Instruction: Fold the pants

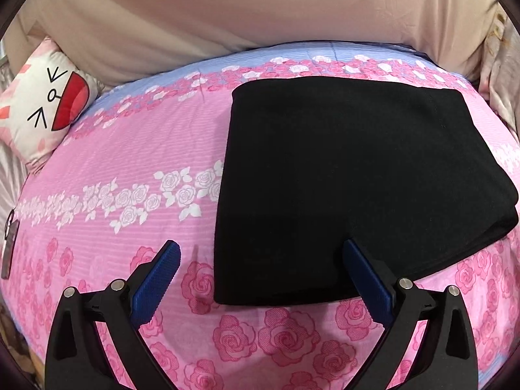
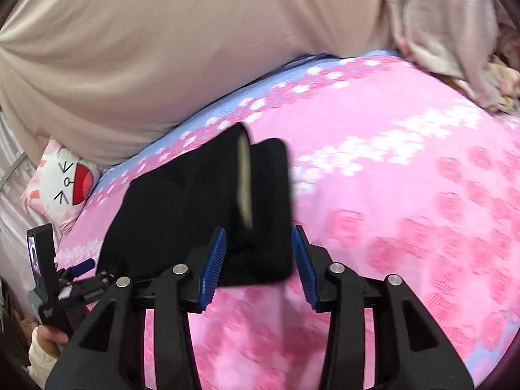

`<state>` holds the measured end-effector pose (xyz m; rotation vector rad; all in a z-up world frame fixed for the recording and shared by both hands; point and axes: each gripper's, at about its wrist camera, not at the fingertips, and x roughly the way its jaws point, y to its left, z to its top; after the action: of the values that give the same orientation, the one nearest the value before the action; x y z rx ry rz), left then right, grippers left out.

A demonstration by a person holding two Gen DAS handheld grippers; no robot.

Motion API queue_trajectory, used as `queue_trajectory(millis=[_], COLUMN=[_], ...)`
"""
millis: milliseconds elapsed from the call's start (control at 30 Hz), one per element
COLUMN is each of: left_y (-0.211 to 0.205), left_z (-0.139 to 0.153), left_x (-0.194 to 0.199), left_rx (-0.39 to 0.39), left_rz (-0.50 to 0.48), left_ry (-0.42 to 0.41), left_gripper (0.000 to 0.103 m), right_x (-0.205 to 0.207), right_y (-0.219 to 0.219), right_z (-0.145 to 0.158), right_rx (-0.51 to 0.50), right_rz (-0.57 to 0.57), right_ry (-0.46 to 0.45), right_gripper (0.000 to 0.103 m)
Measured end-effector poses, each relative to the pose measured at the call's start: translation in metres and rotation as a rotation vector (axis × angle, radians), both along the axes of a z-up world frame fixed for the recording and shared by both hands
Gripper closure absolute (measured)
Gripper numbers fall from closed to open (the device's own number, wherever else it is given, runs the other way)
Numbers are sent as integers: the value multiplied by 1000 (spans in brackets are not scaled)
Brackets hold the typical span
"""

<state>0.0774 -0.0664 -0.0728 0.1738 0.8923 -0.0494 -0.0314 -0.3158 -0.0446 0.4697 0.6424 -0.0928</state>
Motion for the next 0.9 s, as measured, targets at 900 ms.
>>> queue_trajectory(millis=[900], left_y=[-10], left_z=[-8], left_x=[-20], left_rx=[60], left_rz=[-26], left_ry=[46], left_gripper=[5], right_x=[10], right_y=[4], right_z=[9], right_rx=[-36], right_rz=[71], right_ry=[19], right_gripper=[81])
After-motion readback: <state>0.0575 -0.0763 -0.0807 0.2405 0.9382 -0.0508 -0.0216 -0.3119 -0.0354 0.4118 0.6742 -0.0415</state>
